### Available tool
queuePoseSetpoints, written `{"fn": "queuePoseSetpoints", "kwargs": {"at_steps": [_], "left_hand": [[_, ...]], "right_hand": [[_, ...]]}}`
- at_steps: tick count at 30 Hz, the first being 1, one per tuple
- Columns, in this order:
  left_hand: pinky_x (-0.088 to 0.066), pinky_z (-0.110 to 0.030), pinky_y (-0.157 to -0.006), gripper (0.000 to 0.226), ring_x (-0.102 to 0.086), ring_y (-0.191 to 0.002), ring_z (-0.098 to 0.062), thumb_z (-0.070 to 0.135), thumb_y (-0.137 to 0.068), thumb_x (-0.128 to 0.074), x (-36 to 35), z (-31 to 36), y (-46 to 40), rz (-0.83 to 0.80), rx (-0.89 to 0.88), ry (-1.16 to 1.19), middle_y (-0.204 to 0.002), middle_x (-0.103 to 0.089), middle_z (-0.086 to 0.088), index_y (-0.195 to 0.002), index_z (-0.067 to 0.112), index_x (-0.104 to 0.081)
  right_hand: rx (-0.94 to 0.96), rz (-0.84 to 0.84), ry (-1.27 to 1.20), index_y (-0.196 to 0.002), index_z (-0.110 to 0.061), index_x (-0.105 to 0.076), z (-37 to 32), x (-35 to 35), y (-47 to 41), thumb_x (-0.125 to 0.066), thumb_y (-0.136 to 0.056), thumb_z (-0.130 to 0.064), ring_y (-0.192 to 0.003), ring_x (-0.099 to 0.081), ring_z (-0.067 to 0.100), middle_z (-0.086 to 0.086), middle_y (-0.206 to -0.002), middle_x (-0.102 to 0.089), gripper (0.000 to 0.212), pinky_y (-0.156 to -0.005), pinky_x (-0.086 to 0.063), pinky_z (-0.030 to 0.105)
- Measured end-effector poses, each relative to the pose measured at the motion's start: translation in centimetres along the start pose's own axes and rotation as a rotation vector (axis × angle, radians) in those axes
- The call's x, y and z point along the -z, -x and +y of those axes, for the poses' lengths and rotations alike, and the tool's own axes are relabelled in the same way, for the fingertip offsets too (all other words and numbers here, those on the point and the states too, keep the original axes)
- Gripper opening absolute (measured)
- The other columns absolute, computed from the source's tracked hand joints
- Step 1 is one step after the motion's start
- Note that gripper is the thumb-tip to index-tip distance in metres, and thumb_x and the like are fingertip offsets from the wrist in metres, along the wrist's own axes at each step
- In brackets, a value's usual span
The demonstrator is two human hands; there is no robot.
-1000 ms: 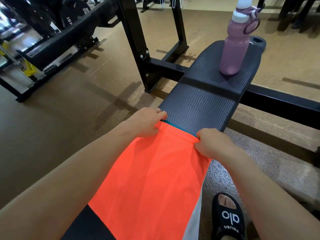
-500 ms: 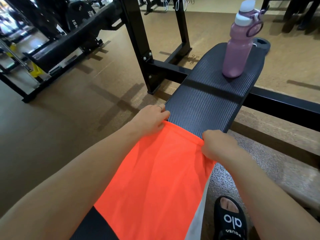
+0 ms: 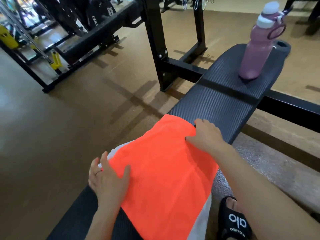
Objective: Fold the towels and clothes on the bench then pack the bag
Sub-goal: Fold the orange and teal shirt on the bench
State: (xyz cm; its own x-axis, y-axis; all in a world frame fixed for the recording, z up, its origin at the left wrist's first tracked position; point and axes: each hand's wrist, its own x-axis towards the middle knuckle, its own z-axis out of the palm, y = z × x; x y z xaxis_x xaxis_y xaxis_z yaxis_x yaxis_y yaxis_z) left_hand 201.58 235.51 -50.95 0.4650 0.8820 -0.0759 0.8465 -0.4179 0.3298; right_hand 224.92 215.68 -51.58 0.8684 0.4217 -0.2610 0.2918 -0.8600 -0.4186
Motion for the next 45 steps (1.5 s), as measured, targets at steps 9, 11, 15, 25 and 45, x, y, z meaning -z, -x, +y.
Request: {"fn": "queuePoseSetpoints", "kwargs": {"at_steps": [9, 11, 15, 25, 45], "left_hand": [[-0.051, -0.040, -0.090, 0.068, -0.063, -0.100, -0.017, 0.025, -0.081, -0.083, 1.0, -3.0, 7.0, -0.247, 0.451, 0.624, -0.113, -0.062, -0.002, -0.133, 0.013, -0.041], [-0.056, -0.042, -0.086, 0.046, -0.067, -0.098, -0.023, 0.022, -0.084, -0.080, 0.9, -2.8, 6.8, -0.311, 0.503, 0.747, -0.110, -0.069, -0.010, -0.117, 0.007, -0.051], [-0.056, -0.038, -0.078, 0.022, -0.072, -0.098, -0.027, 0.015, -0.095, -0.065, 1.8, -1.7, 6.9, -0.437, 0.555, 1.025, -0.102, -0.078, -0.011, -0.115, 0.005, -0.067], [-0.054, -0.041, -0.089, 0.027, -0.073, -0.104, -0.018, 0.026, -0.103, -0.054, 5.0, -2.7, 6.6, -0.495, 0.447, 1.237, -0.114, -0.076, -0.004, -0.126, 0.016, -0.065], [-0.054, -0.036, -0.093, 0.031, -0.069, -0.112, -0.012, 0.029, -0.103, -0.056, 19.4, -9.7, 4.3, -0.115, -0.010, 1.210, -0.122, -0.072, 0.006, -0.133, 0.024, -0.061]], "right_hand": [[-0.011, -0.074, -0.109, -0.073, -0.009, -0.057, -0.1, -0.2, -0.8, -0.062, -0.080, -0.023, -0.079, -0.056, 0.032, 0.005, -0.074, -0.055, 0.016, -0.059, -0.036, 0.034], [0.009, -0.072, -0.128, -0.079, -0.008, -0.057, -0.2, -0.2, -0.8, -0.061, -0.081, -0.019, -0.081, -0.056, 0.031, 0.005, -0.079, -0.055, 0.012, -0.058, -0.035, 0.035], [0.036, -0.066, -0.240, -0.078, -0.013, -0.050, -0.2, 0.0, -0.4, -0.057, -0.082, -0.014, -0.077, -0.052, 0.025, 0.003, -0.080, -0.053, 0.008, -0.053, -0.030, 0.034], [0.019, -0.003, -0.540, -0.085, -0.015, -0.060, -0.6, 2.8, 2.3, -0.071, -0.077, -0.009, -0.072, -0.059, 0.019, 0.002, -0.072, -0.061, 0.015, -0.062, -0.042, 0.030], [0.119, 0.015, -0.741, -0.103, -0.010, -0.060, -13.6, 9.2, 9.1, -0.069, -0.066, -0.002, -0.097, -0.056, 0.025, 0.019, -0.104, -0.063, 0.039, -0.088, -0.051, 0.045]]}}
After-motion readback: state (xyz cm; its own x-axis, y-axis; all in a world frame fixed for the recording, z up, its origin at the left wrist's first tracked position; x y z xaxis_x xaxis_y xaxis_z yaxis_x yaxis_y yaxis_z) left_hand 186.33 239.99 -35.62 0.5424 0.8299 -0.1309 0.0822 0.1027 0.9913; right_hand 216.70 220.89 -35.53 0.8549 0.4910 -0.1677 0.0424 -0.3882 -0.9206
